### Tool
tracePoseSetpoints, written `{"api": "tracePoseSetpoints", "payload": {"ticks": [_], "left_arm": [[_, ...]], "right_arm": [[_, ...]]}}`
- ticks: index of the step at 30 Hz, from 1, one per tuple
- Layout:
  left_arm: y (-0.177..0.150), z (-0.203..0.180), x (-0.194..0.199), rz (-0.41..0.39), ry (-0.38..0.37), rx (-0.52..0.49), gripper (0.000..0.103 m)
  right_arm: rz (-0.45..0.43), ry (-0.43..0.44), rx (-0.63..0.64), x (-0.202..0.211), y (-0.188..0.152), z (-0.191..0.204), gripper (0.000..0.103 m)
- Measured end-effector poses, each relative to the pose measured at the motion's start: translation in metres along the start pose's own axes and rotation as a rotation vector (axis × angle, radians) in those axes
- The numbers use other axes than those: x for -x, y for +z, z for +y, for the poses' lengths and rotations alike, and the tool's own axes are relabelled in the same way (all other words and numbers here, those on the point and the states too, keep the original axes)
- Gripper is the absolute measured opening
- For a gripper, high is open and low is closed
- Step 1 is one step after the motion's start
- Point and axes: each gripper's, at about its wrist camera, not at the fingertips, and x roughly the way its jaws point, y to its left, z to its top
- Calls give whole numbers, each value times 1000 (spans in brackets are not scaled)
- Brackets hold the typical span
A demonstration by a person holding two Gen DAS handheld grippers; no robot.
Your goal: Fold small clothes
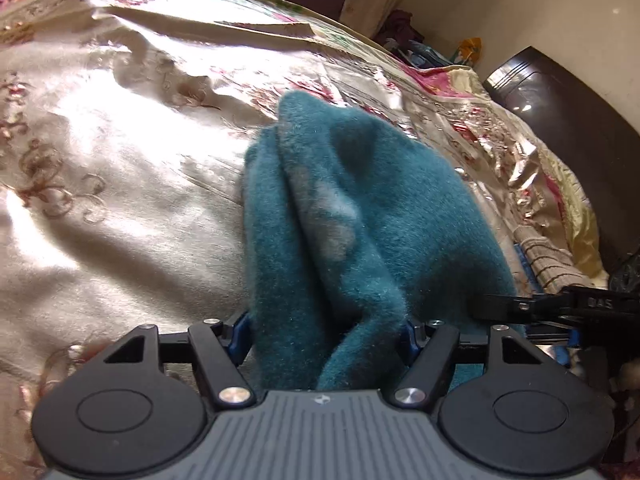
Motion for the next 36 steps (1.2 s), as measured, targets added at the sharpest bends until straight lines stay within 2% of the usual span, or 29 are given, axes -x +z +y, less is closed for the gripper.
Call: {"api": "tracePoseSetpoints", "payload": {"ticks": [3, 6, 8, 10, 14, 17, 19, 22, 28, 35, 36], "left_arm": [[6, -1, 14, -38, 104, -43, 74], [9, -11, 17, -78, 213, -130, 75], [8, -14, 13, -75, 243, -147, 75], [7, -14, 9, -82, 259, -151, 76], [3, -7, 14, -81, 250, -112, 76], [2, -6, 15, -78, 252, -107, 76], [2, -6, 14, -80, 251, -113, 76], [1, 1, 11, -84, 274, -114, 76], [3, 12, 10, -83, 304, -79, 76], [3, 0, 15, -79, 319, -88, 77], [3, -2, 16, -78, 321, -90, 77]], "right_arm": [[-74, -34, 87, 15, -7, 7, 65], [-160, -56, 148, 30, -11, 19, 65], [-223, -44, 211, 39, -13, 34, 65], [-246, -23, 284, 39, -11, 52, 65], [-193, 27, 370, 3, 4, 85, 59], [-103, 46, 396, -43, 18, 107, 36], [-44, 18, 401, -72, 24, 115, 19], [-21, -6, 440, -101, 24, 124, 12], [-15, -13, 446, -126, 25, 130, 8], [-42, 21, 397, -102, 29, 125, 8], [-49, 31, 392, -95, 29, 126, 12]]}}
